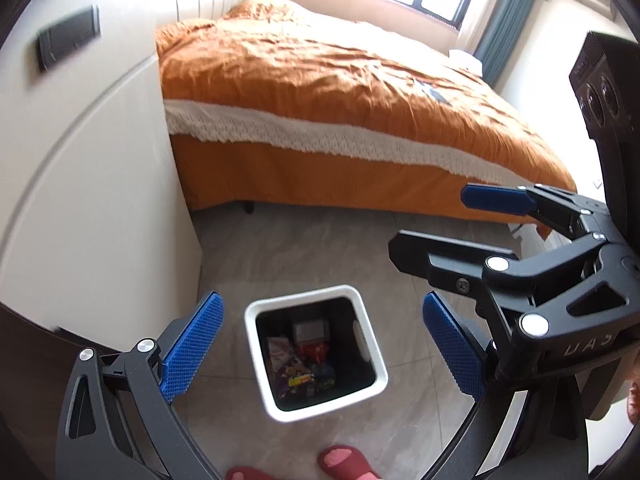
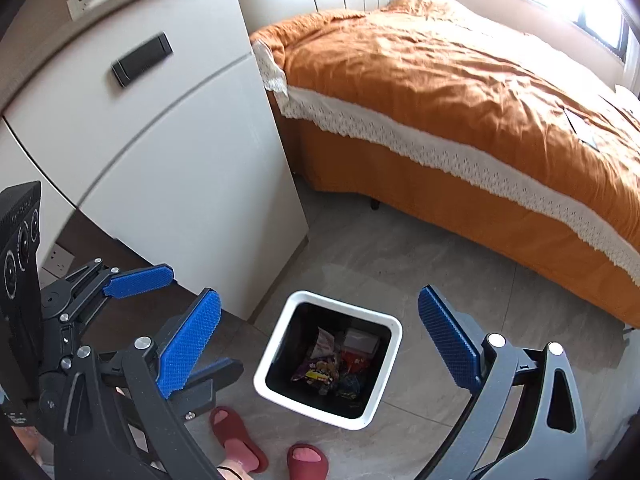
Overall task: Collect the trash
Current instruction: 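Carry the cup and clear box over the white bin and open both tools, then raise both tools back toward the desk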
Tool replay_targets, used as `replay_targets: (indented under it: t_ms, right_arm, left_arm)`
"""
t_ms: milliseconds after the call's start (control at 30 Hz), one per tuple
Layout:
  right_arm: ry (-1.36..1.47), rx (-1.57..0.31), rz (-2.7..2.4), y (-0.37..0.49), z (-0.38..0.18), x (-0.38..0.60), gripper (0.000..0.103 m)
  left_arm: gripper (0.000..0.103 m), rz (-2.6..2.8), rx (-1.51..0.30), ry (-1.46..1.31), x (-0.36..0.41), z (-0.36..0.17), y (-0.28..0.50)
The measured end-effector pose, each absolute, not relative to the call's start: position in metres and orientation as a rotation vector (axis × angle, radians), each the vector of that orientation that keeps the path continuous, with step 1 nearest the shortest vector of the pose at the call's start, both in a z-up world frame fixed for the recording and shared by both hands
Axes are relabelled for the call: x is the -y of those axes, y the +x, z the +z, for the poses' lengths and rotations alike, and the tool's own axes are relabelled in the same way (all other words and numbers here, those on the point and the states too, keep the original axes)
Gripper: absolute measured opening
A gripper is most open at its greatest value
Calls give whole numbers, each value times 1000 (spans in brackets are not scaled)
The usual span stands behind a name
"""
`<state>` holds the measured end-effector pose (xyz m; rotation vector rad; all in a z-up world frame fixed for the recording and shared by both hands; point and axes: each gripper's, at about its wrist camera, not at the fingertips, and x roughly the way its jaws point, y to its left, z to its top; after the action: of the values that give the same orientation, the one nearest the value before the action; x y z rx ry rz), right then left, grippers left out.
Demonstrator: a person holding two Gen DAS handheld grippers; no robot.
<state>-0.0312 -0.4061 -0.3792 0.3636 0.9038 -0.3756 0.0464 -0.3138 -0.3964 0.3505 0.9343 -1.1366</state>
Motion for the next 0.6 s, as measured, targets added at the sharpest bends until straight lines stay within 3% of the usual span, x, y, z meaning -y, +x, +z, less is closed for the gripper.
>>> replay_targets:
  t_ms: [600]
  right_arm:
    - [224, -669, -216, -13, -181, 356, 98]
  left_arm:
    - [98, -906, -775, 187, 235, -186, 56]
